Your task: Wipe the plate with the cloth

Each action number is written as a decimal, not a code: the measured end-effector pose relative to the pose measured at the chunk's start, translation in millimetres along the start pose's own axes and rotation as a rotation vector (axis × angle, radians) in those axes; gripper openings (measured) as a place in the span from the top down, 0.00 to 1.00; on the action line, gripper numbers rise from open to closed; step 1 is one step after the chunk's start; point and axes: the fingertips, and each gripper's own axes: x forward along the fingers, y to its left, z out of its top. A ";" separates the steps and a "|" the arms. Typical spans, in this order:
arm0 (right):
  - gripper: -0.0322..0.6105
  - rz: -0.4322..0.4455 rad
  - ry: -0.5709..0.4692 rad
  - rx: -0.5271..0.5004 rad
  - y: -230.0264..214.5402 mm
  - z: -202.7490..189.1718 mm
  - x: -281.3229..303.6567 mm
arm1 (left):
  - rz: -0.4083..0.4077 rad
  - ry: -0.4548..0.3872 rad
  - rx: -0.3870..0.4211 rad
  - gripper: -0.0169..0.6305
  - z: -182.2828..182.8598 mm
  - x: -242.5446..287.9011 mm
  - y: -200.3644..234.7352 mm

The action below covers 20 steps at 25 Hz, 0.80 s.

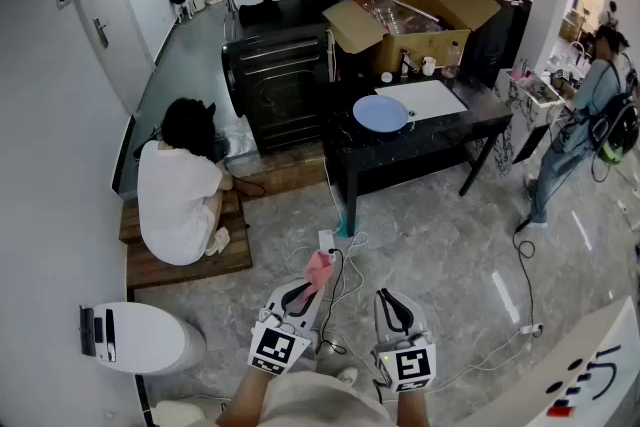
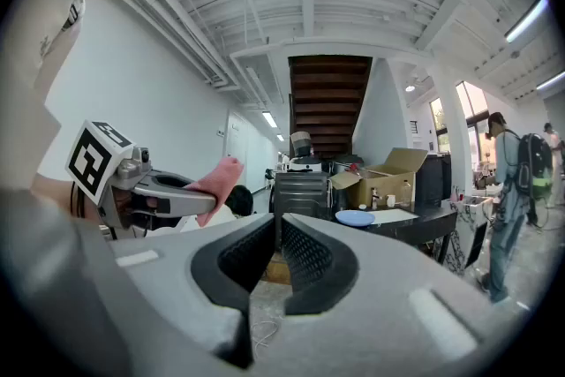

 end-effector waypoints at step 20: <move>0.91 -0.149 0.041 0.012 -13.1 1.0 120.2 | -0.116 -0.034 -0.006 0.92 -12.4 68.0 102.9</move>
